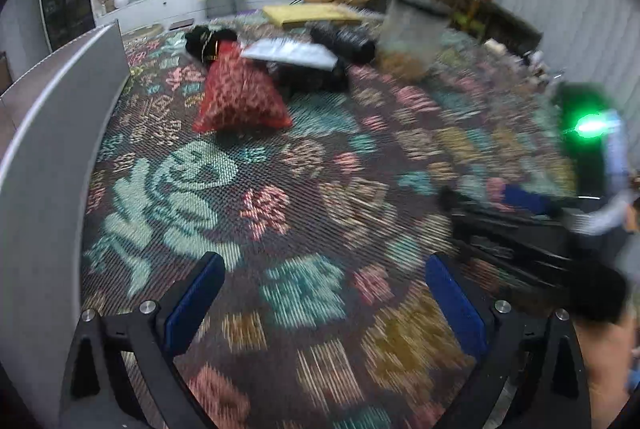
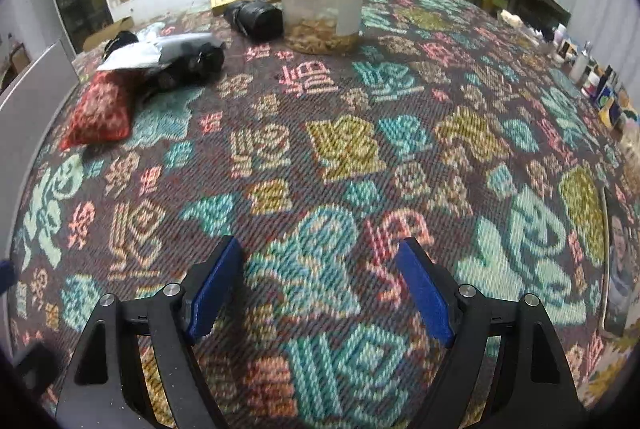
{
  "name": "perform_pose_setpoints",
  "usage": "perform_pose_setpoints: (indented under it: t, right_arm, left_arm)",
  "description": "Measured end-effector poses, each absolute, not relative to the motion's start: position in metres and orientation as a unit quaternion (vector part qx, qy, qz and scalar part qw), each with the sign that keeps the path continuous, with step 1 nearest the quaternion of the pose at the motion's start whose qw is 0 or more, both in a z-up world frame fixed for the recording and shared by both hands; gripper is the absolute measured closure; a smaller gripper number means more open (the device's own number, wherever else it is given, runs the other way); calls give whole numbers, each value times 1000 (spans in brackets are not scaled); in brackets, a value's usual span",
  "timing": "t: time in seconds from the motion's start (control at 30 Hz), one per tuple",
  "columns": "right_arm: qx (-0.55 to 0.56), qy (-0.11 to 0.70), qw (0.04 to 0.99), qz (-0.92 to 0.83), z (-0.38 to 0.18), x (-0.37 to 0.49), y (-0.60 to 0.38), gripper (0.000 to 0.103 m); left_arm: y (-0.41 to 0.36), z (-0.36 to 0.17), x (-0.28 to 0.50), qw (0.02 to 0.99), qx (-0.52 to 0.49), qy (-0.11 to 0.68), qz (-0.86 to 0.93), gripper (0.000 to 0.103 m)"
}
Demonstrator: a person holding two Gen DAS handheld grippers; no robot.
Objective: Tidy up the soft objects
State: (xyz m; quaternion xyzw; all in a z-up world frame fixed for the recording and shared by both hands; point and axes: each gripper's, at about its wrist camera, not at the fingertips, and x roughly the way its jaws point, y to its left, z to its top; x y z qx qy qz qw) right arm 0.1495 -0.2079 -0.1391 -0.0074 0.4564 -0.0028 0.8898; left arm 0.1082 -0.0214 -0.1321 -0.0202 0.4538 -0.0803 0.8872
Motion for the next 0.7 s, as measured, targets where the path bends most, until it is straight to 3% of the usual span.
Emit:
perform_pose_setpoints:
  t: [0.13,0.7]
  right_arm:
    - [12,453,891,-9,-144,166,-213,11]
    - [11,453,891,-14,-144,164,-209,8]
  left_arm:
    - [-16,-149,129,885,-27,460,-61,3]
    - [-24,-163,138,893,12,449,-36,0]
